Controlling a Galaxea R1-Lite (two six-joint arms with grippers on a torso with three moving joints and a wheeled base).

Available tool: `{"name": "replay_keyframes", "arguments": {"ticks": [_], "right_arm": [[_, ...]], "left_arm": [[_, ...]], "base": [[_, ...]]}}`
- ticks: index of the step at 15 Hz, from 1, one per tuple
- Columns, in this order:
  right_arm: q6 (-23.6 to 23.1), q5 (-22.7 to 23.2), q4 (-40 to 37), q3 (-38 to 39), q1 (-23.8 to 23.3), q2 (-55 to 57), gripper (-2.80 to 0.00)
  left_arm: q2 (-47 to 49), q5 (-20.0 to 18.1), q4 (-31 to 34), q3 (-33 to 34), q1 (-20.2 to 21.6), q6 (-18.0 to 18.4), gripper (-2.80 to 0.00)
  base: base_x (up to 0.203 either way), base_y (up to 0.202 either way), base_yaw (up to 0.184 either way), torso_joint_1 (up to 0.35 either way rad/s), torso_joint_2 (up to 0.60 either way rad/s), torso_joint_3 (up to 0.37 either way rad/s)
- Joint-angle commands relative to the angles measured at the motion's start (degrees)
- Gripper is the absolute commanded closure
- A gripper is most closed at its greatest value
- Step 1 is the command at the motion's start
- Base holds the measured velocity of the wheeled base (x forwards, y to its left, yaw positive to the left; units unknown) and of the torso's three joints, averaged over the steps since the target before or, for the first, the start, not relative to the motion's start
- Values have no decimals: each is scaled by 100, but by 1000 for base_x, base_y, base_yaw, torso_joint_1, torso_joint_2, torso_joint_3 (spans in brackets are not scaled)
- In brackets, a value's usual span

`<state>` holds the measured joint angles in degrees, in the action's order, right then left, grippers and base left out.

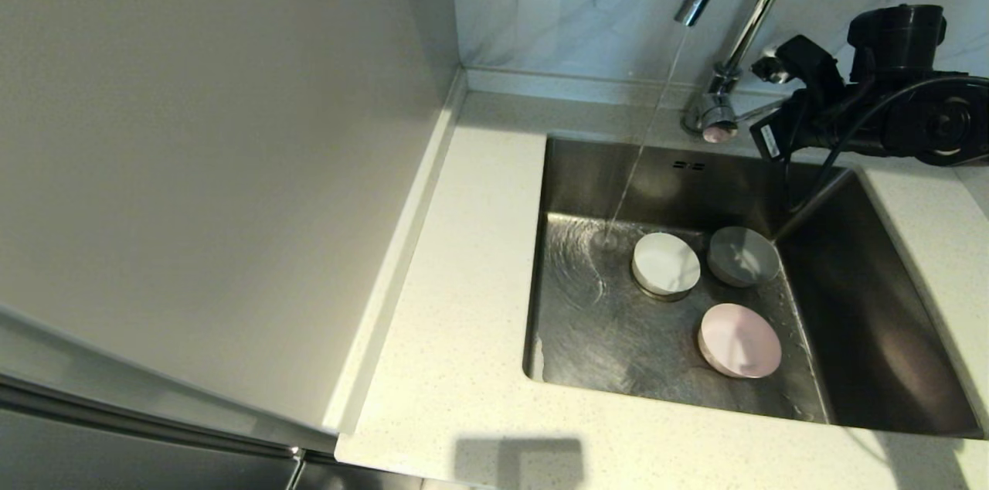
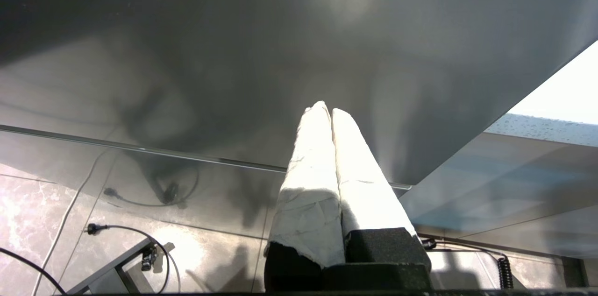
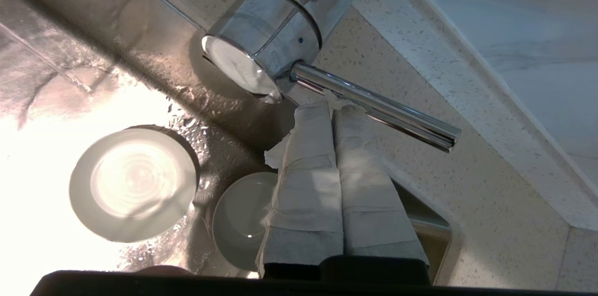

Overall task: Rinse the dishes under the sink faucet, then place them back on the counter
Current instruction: Turn off the faucet

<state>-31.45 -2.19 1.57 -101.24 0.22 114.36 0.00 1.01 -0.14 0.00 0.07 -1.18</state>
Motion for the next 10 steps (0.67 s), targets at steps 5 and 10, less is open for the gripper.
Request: {"name": "replay_keyframes", "arguments": {"ticks": [5,10], "right_arm": [[-10,0,10,-10,4,-54,0],[192,0,331,101,13,-63,0]], "left_arm": [[-18,-1,-4,0,1,-5,0],[-18,5,-4,0,1,-5,0]], "base": [[0,0,0,0,0,0],[0,0,0,0,0,0]]}}
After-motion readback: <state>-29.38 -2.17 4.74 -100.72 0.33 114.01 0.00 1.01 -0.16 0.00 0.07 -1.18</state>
